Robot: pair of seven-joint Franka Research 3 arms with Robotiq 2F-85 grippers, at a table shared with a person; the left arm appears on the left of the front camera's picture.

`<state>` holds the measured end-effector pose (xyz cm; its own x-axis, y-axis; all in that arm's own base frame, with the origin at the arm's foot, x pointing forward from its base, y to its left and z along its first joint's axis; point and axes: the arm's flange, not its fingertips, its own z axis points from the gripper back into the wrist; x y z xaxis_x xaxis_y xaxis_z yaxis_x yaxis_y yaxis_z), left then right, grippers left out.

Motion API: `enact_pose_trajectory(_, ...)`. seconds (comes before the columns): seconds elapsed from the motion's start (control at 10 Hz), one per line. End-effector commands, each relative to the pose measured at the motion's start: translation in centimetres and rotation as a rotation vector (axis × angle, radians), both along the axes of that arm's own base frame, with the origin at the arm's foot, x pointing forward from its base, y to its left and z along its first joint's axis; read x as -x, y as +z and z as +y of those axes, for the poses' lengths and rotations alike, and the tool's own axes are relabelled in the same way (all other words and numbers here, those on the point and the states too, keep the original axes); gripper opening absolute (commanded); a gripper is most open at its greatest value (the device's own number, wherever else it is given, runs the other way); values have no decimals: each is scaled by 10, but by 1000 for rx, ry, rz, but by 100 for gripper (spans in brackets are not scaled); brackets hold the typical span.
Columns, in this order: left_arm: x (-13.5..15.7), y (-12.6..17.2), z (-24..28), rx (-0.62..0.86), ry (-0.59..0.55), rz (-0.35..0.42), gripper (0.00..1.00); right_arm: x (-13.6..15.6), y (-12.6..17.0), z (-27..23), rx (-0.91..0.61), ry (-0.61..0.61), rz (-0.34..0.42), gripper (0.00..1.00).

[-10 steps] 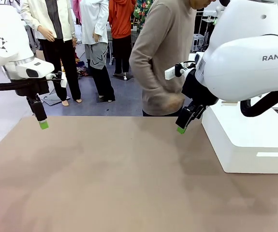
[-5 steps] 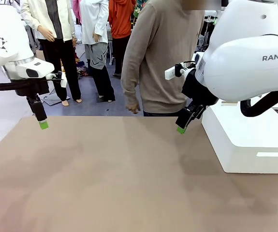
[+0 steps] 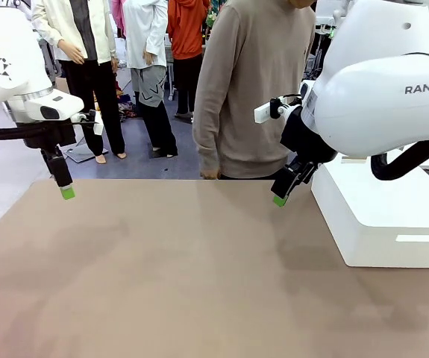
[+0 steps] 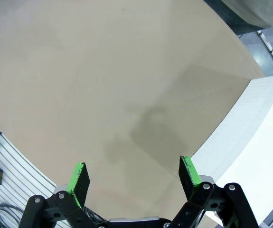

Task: Pack the shoes into the box.
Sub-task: Press down on the lid of the Shoes Box.

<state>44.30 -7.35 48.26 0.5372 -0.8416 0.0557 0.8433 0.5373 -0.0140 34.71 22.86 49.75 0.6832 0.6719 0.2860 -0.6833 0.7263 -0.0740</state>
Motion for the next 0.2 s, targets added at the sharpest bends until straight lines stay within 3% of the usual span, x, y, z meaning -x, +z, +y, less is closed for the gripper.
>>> enact_pose_trajectory(0.0, 1, 2, 4, -6, -15, 3, 100, -1, 4, 0, 2, 9, -1, 100)
enact_pose_trajectory(0.1, 1, 2, 4, -6, -15, 3, 100, -1, 4, 0, 2, 9, -1, 100)
